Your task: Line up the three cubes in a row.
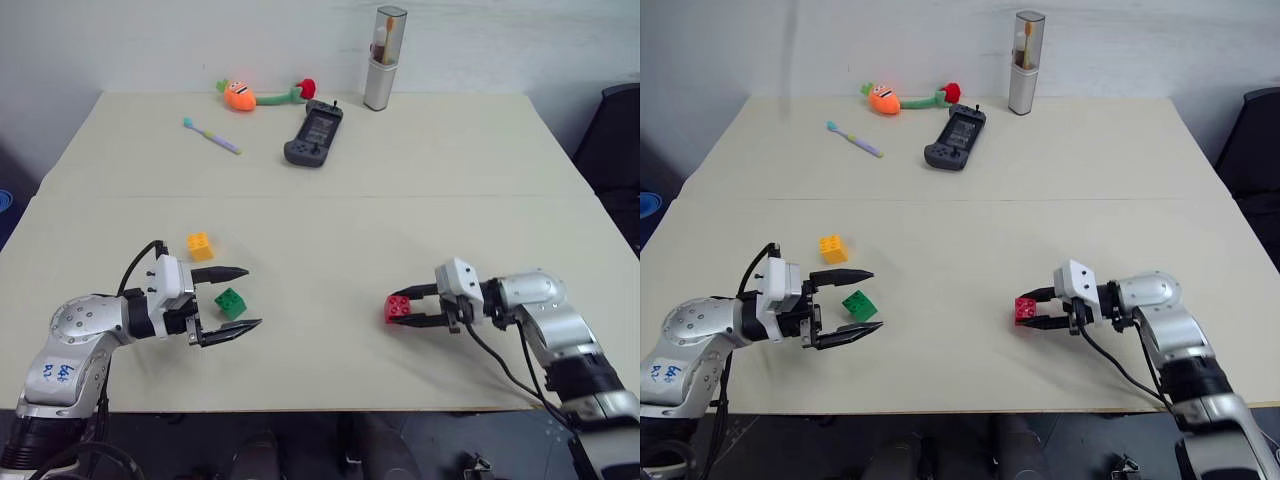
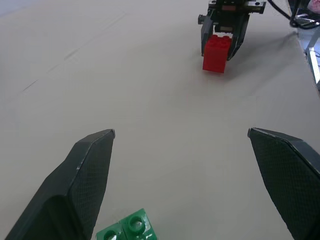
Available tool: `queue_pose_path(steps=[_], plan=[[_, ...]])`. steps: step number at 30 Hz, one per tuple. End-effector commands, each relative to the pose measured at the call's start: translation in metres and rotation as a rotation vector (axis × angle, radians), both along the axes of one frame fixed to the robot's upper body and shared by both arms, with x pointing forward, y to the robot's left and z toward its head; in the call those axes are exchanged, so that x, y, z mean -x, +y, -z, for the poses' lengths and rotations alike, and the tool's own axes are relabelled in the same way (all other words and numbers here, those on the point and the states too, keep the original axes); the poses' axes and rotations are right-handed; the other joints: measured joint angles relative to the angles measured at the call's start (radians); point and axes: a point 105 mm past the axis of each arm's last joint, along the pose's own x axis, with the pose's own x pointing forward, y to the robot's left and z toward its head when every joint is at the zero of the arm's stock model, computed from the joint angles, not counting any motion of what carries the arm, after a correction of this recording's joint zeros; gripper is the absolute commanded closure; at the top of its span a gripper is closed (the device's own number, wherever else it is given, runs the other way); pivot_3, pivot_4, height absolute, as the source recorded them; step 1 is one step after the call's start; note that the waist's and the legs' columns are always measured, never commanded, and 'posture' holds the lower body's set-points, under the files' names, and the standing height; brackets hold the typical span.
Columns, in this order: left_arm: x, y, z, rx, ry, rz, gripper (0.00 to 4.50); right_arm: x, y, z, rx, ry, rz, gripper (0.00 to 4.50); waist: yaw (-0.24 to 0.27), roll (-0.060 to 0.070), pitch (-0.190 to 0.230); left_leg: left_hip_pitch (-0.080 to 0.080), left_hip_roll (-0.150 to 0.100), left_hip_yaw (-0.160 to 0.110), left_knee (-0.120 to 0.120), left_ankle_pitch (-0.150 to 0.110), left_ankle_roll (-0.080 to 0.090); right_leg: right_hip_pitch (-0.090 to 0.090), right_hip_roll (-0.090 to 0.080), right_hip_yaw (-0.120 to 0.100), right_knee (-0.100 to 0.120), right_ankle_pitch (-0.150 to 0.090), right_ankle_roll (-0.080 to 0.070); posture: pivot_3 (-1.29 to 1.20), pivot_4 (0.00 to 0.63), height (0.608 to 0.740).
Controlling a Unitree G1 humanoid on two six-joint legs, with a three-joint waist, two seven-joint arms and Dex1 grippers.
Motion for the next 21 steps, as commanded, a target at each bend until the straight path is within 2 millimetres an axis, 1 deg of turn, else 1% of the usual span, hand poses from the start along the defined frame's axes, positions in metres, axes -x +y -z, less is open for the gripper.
queue_pose_path(steps=[1, 3, 6, 10, 12, 13, 15, 17, 18, 19, 21], plan=[[0.002, 0.004, -0.015, -0.006, -0.031, -0.009, 0.00, -0.011, 0.009, -0.004, -0.034, -0.042, -0.031, 3.01, -0.003, 0.000, 0.000, 0.000, 0.000, 0.000, 0.000, 0.000, 0.000, 0.000, 0.000, 0.000, 0.000, 0.000, 0.000, 0.00, 0.150, 0.740], [0.005, 0.005, -0.016, -0.008, -0.025, -0.015, 0.00, -0.013, 0.015, -0.003, -0.043, -0.047, -0.053, 3.01, -0.003, 0.000, 0.000, -0.001, 0.000, 0.000, 0.001, 0.000, 0.000, 0.000, 0.000, 0.000, 0.000, 0.000, 0.000, 0.00, 0.150, 0.740], [0.010, 0.006, -0.014, -0.019, -0.010, -0.016, 0.00, -0.010, 0.019, 0.005, -0.016, -0.026, -0.100, 3.01, -0.002, 0.000, 0.000, -0.001, 0.000, 0.000, 0.001, 0.000, 0.000, 0.000, -0.001, 0.000, 0.001, 0.000, 0.000, 0.00, 0.150, 0.740], [0.009, 0.006, -0.015, -0.020, -0.007, -0.021, 0.00, -0.016, 0.025, 0.004, -0.044, -0.005, -0.087, 3.01, -0.004, 0.000, 0.000, 0.000, 0.000, 0.000, 0.002, 0.000, 0.000, 0.000, -0.001, 0.000, 0.002, 0.000, 0.000, 0.00, 0.150, 0.740], [0.008, 0.006, -0.016, -0.020, -0.007, -0.021, 0.00, -0.016, 0.027, 0.001, -0.058, -0.010, -0.089, 2.28, -0.004, 0.000, 0.000, 0.001, 0.000, 0.000, 0.002, 0.000, 0.000, 0.000, -0.001, 0.001, 0.003, 0.000, 0.000, 0.00, 0.150, 0.740], [0.007, 0.006, -0.016, -0.021, -0.007, -0.021, 0.00, -0.015, 0.027, 0.000, -0.064, -0.011, -0.090, 2.03, -0.004, 0.000, 0.000, 0.001, 0.000, 0.000, 0.001, 0.000, -0.001, 0.000, -0.001, 0.000, 0.003, 0.000, 0.000, 0.00, 0.150, 0.740], [0.007, 0.008, -0.016, -0.019, -0.008, -0.035, 0.00, -0.011, 0.026, -0.011, -0.097, -0.037, -0.094, 1.37, -0.003, 0.001, 0.000, 0.001, 0.000, 0.000, 0.001, 0.001, -0.001, 0.000, -0.001, 0.000, 0.003, 0.000, -0.001, 0.00, 0.150, 0.740], [0.006, 0.017, -0.017, -0.006, -0.011, -0.083, 0.00, -0.005, 0.021, -0.029, -0.124, -0.085, -0.091, 0.67, -0.001, 0.001, 0.001, 0.000, 0.001, 0.000, 0.000, 0.001, -0.001, -0.001, -0.001, 0.000, 0.002, 0.000, -0.001, 0.00, 0.150, 0.740], [0.006, 0.022, -0.019, 0.005, -0.016, -0.112, 0.00, -0.001, 0.017, -0.034, -0.106, -0.117, -0.098, 0.13, -0.001, 0.001, 0.001, -0.001, 0.000, 0.000, 0.001, 0.000, -0.001, -0.001, -0.002, 0.000, 0.002, 0.000, -0.001, 0.00, 0.150, 0.740], [0.006, 0.026, -0.019, 0.013, -0.020, -0.130, 0.00, 0.003, 0.015, -0.036, -0.091, -0.136, -0.104, 0.02, -0.001, 0.001, 0.001, -0.001, 0.000, 0.000, 0.001, 0.000, -0.001, -0.001, -0.002, 0.000, 0.002, 0.000, -0.001, 0.00, 0.150, 0.740], [0.006, 0.038, -0.020, 0.024, -0.023, -0.195, 0.00, 0.012, 0.011, -0.041, -0.077, -0.155, -0.113, 0.02, 0.000, 0.001, 0.001, -0.001, 0.000, -0.001, 0.001, 0.000, 0.000, -0.001, -0.002, 0.000, 0.002, 0.000, -0.001, 0.00, 0.150, 0.740]])
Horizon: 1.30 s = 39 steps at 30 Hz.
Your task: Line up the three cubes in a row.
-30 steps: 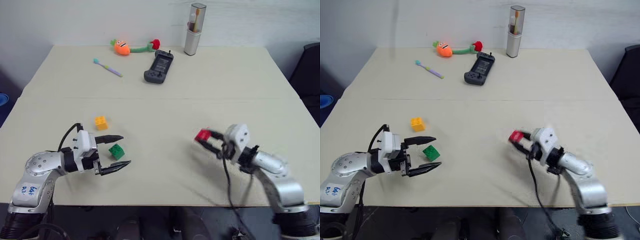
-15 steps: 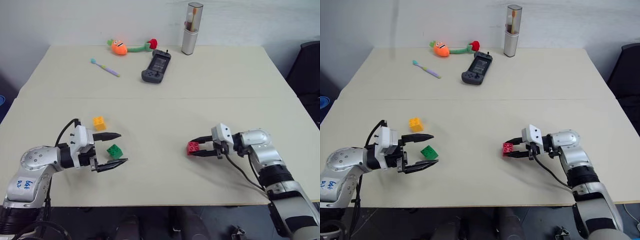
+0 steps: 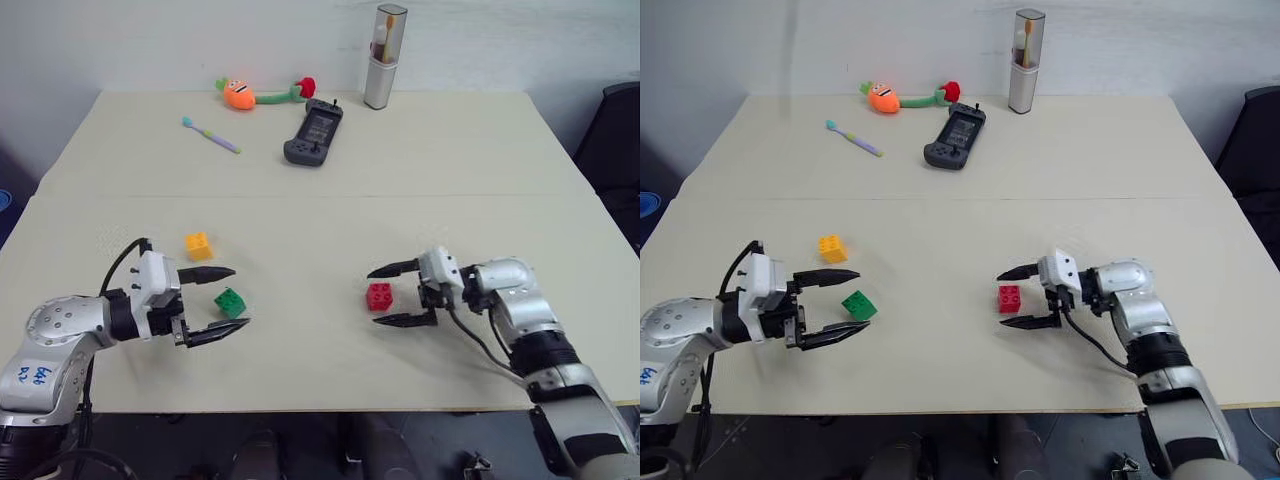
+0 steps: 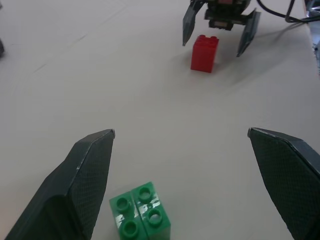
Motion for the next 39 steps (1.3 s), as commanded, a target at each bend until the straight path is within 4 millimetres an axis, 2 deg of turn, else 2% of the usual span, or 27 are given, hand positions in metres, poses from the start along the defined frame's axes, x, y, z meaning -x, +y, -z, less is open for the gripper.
queue_pose_path(steps=[1, 3, 6, 8, 10, 11, 14, 19, 20, 23, 29, 31, 34, 39], plan=[[0.002, 0.024, -0.009, 0.039, -0.033, -0.114, 0.00, 0.012, -0.005, -0.024, -0.053, -0.066, -0.002, 0.02, 0.001, 0.000, 0.000, 0.000, 0.000, 0.000, 0.000, 0.000, 0.000, 0.000, 0.000, 0.000, 0.000, 0.000, 0.000, 0.00, 0.150, 0.740], [0.012, 0.068, 0.000, 0.039, -0.015, -0.297, 0.00, 0.022, -0.010, -0.039, -0.161, -0.120, 0.064, 0.02, -0.002, 0.000, 0.000, 0.001, 0.000, 0.000, -0.001, 0.000, 0.000, 0.000, 0.000, 0.000, 0.000, 0.000, 0.000, 0.00, 0.150, 0.740], [0.031, 0.123, 0.016, 0.080, 0.027, -0.549, 0.00, 0.038, -0.016, -0.048, -0.342, -0.209, 0.148, 0.02, -0.003, 0.000, 0.000, 0.003, 0.001, 0.000, -0.005, -0.002, 0.001, 0.000, 0.001, -0.001, -0.001, -0.001, -0.002, 0.00, 0.150, 0.740], [0.044, 0.143, 0.029, 0.076, 0.073, -0.623, 0.00, 0.048, -0.022, -0.049, -0.453, -0.297, 0.193, 0.02, -0.001, 0.000, 0.000, 0.003, 0.002, -0.001, -0.005, -0.003, 0.002, 0.000, 0.001, -0.002, -0.001, -0.001, -0.002, 0.00, 0.150, 0.740], [0.050, 0.149, 0.035, 0.062, 0.096, -0.632, 0.00, 0.048, -0.025, -0.044, -0.455, -0.315, 0.237, 0.02, 0.003, 0.000, 0.000, 0.003, 0.001, -0.001, -0.004, -0.003, 0.003, 0.001, 0.000, -0.002, 0.000, -0.001, -0.002, 0.00, 0.150, 0.740], [0.052, 0.150, 0.038, 0.057, 0.110, -0.632, 0.00, 0.053, -0.024, -0.038, -0.434, -0.269, 0.214, 0.02, 0.009, 0.000, 0.000, 0.003, 0.000, -0.001, -0.003, -0.003, 0.004, 0.002, 0.000, -0.002, 0.000, 0.000, -0.002, 0.00, 0.150, 0.740], [0.055, 0.137, 0.045, 0.074, 0.154, -0.563, 0.00, 0.069, -0.019, -0.025, -0.408, -0.095, 0.098, 0.02, 0.024, -0.001, -0.001, 0.004, -0.001, -0.001, -0.003, -0.003, 0.006, 0.002, -0.003, -0.002, -0.001, 0.001, -0.002, 0.00, 0.150, 0.740], [0.034, 0.089, 0.034, 0.155, 0.101, -0.451, 0.00, 0.071, -0.013, -0.033, -0.395, -0.095, 0.027, 0.02, 0.024, -0.001, -0.001, 0.003, -0.001, -0.002, -0.004, -0.004, 0.007, 0.002, -0.003, -0.002, -0.002, 0.000, -0.002, 0.00, 0.150, 0.740], [0.027, 0.075, 0.033, 0.192, 0.095, -0.430, 0.00, 0.071, -0.010, -0.035, -0.395, -0.095, 0.021, 0.02, 0.024, -0.001, -0.001, 0.003, -0.001, -0.002, -0.004, -0.004, 0.006, 0.002, -0.003, -0.002, -0.002, 0.000, -0.002, 0.00, 0.150, 0.740], [0.014, 0.042, 0.037, 0.208, 0.101, -0.382, 0.00, 0.070, -0.005, -0.039, -0.397, -0.101, 0.012, 0.02, 0.024, -0.001, -0.001, 0.003, -0.001, -0.002, -0.004, -0.004, 0.006, 0.002, -0.003, -0.002, -0.001, 0.000, -0.002, 0.00, 0.150, 0.740], [-0.015, 0.014, 0.053, 0.191, 0.072, -0.380, 0.00, 0.068, 0.002, -0.043, -0.403, -0.098, 0.018, 0.02, 0.024, -0.001, -0.001, 0.003, 0.000, -0.001, -0.004, -0.003, 0.005, 0.002, 0.000, -0.002, -0.001, 0.000, -0.002, 0.00, 0.150, 0.740], [-0.018, 0.005, 0.061, 0.153, 0.065, -0.362, 0.00, 0.068, 0.004, -0.044, -0.402, -0.099, 0.018, 0.02, 0.024, -0.001, -0.001, 0.003, -0.001, -0.001, -0.003, -0.003, 0.005, 0.002, 0.000, -0.002, -0.001, 0.001, -0.002, 0.00, 0.150, 0.740], [-0.020, 0.003, 0.068, 0.129, 0.048, -0.371, 0.59, 0.068, 0.004, -0.045, -0.401, -0.100, 0.022, 0.00, 0.022, -0.001, -0.001, 0.003, -0.001, -0.001, -0.003, -0.003, 0.005, 0.002, 0.000, -0.001, -0.001, 0.001, -0.002, 0.00, 0.150, 0.740], [-0.025, -0.004, 0.069, 0.156, 0.040, -0.371, 2.18, 0.069, -0.003, -0.047, -0.388, -0.114, 0.065, 0.00, 0.025, -0.001, -0.001, 0.003, 0.000, -0.001, -0.003, -0.003, 0.005, 0.002, 0.000, -0.002, -0.001, 0.001, -0.002, 0.00, 0.150, 0.740]])
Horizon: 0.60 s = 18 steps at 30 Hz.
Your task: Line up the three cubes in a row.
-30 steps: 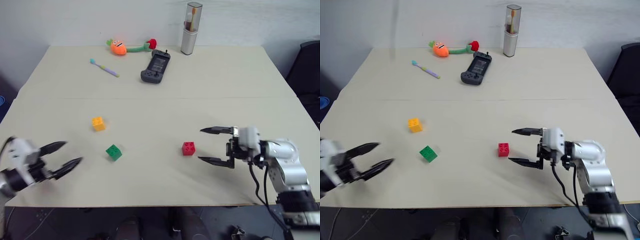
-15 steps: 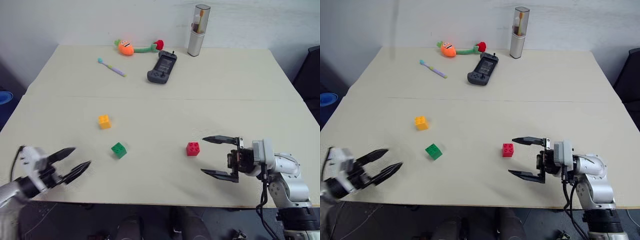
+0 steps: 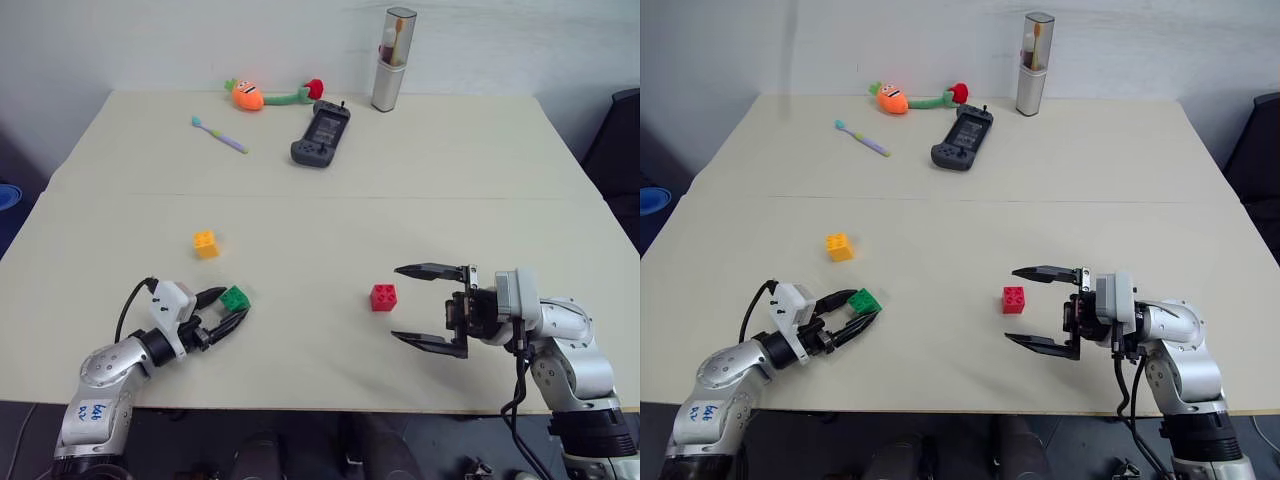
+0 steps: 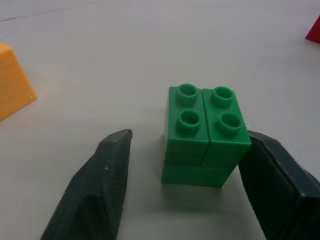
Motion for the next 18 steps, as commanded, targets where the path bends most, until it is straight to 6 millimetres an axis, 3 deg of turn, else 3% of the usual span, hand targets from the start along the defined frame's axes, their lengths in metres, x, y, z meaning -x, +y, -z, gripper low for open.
queue_pose_path(steps=[1, 3, 9, 14, 18], plan=[[-0.001, -0.009, -0.008, -0.002, -0.032, 0.044, 2.44, 0.005, -0.005, -0.010, 0.012, -0.043, 0.020, 0.00, 0.000, 0.000, 0.000, 0.000, 0.000, 0.000, 0.000, 0.000, 0.000, 0.000, 0.000, 0.000, 0.000, 0.000, 0.000, 0.00, 0.150, 0.740], [-0.001, -0.017, -0.015, -0.007, -0.041, 0.116, 3.00, 0.006, -0.007, -0.010, 0.019, -0.041, 0.031, 0.00, 0.001, 0.000, 0.000, 0.000, 0.000, 0.000, 0.000, 0.000, 0.000, 0.000, 0.000, 0.000, 0.000, 0.000, 0.000, 0.00, 0.150, 0.740], [0.003, -0.079, -0.034, -0.114, -0.077, 0.623, 3.02, 0.019, -0.027, 0.001, 0.133, 0.025, 0.050, 0.00, 0.021, 0.000, 0.000, -0.001, -0.001, 0.000, 0.001, 0.000, 0.000, 0.000, 0.000, 0.000, 0.000, 0.000, 0.000, 0.00, 0.150, 0.740], [-0.021, -0.128, -0.017, -0.275, -0.078, 0.870, 3.02, 0.024, -0.037, 0.003, 0.149, 0.047, 0.121, 0.00, 0.031, 0.000, 0.000, -0.001, -0.002, 0.001, 0.004, 0.002, -0.003, 0.002, 0.001, 0.000, -0.001, 0.001, 0.001, 0.00, 0.150, 0.740], [-0.041, -0.144, -0.009, -0.327, -0.089, 0.885, 3.02, 0.031, -0.036, 0.003, 0.143, 0.060, 0.149, 0.00, 0.019, 0.000, 0.000, -0.003, -0.001, 0.002, 0.006, 0.002, -0.003, 0.001, 0.003, 0.001, -0.001, 0.001, 0.002, 0.00, 0.150, 0.740]])
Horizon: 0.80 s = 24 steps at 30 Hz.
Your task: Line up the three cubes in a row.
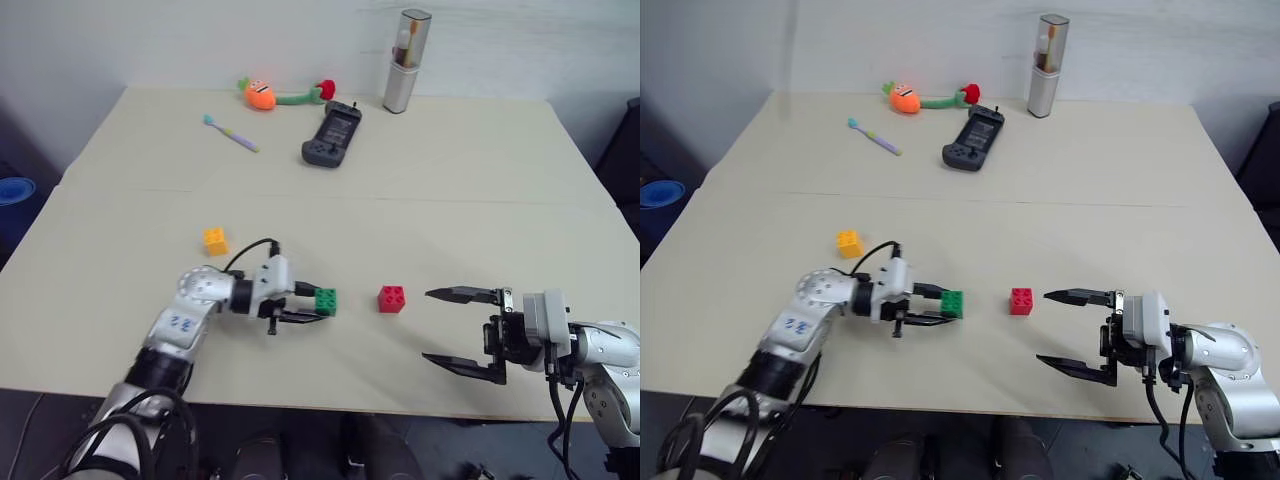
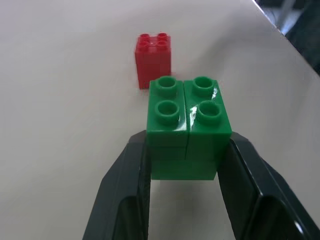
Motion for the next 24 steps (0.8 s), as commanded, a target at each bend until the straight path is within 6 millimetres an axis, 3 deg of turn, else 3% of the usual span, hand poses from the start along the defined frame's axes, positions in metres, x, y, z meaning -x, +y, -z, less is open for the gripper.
queue_pose_path(steps=[1, 9, 24], plan=[[-0.010, -0.003, 0.006, -0.034, -0.029, 0.013, 3.02, 0.008, 0.002, -0.011, -0.007, -0.040, 0.008, 0.00, -0.002, 0.000, 0.000, 0.000, 0.000, 0.000, 0.000, 0.000, 0.000, 0.000, 0.000, 0.000, 0.000, 0.000, 0.000, 0.00, 0.150, 0.740], [-0.019, -0.009, 0.011, -0.038, -0.030, 0.014, 3.02, 0.015, 0.000, -0.011, -0.017, -0.024, 0.058, 0.00, 0.004, 0.000, 0.000, 0.000, 0.000, -0.001, 0.003, 0.000, 0.001, 0.001, -0.001, -0.001, 0.001, 0.001, 0.001, 0.00, 0.150, 0.740], [-0.028, 0.008, 0.013, -0.056, 0.004, -0.052, 3.02, 0.017, -0.007, -0.005, -0.015, 0.004, 0.088, 0.00, 0.000, 0.000, 0.000, 0.000, 0.000, -0.001, 0.004, 0.000, 0.001, 0.001, -0.001, 0.000, 0.001, 0.001, 0.002, 0.00, 0.150, 0.740]])
